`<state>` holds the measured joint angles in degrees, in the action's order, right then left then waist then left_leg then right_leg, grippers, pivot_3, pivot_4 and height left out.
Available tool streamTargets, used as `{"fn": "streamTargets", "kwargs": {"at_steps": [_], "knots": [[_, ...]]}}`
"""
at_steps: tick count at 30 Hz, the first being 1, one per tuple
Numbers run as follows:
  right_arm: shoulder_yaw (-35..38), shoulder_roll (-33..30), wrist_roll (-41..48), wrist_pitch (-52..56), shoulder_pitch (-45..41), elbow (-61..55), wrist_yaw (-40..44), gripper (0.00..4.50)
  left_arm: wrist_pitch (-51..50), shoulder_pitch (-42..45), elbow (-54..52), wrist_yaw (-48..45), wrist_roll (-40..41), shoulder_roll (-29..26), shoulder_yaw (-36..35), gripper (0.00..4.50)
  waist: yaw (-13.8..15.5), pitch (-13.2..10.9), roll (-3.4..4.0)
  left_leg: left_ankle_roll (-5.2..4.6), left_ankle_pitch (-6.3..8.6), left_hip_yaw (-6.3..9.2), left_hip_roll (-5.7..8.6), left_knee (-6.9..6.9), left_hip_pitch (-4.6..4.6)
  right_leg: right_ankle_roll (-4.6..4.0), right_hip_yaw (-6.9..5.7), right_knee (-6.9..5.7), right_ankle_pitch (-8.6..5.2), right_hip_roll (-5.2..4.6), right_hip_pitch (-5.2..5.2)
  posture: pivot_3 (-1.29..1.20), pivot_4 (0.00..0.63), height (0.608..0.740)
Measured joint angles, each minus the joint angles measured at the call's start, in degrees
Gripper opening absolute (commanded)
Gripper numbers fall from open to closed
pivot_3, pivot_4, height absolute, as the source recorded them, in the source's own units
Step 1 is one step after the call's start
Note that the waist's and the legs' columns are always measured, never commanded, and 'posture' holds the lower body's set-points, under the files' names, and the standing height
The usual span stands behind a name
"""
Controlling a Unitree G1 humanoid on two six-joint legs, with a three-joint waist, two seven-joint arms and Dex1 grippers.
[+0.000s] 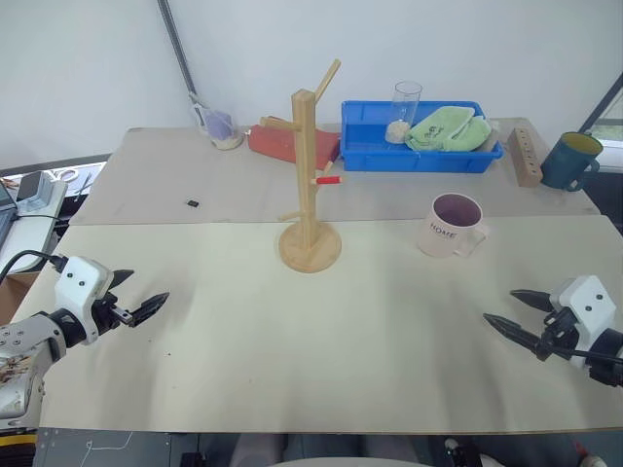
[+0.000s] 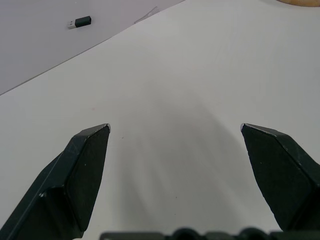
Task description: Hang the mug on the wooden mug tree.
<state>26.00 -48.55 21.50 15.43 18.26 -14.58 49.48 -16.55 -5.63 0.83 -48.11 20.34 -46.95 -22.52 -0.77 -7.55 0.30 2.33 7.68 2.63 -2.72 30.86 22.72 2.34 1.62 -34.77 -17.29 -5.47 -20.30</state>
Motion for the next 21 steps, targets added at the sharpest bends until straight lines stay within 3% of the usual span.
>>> {"fn": "streamTargets", "kwargs": {"at_steps": [14,21], "knots": [[-0.20,0.28,-0.19,2.84,-1.99,-1.38,-2.30,3.45,5.18,-1.54,1.04,-7.48,0.74,-0.16,-0.13,4.50,0.05,-0.01,-0.04,0.00,0.00,-0.08,-0.04,0.00,-0.02,0.00,-0.04,0.00,0.00,-0.05,-0.05,0.00,0.150,0.721],[-0.45,6.74,-0.57,4.33,-1.21,-6.36,-8.36,3.45,-4.96,4.97,-17.56,-13.03,10.36,-0.70,8.34,4.50,0.67,-0.01,-0.04,0.00,0.00,-0.19,-0.09,0.00,0.14,0.01,-0.09,-0.02,0.00,-0.05,-0.01,0.00,0.150,0.721]]}}
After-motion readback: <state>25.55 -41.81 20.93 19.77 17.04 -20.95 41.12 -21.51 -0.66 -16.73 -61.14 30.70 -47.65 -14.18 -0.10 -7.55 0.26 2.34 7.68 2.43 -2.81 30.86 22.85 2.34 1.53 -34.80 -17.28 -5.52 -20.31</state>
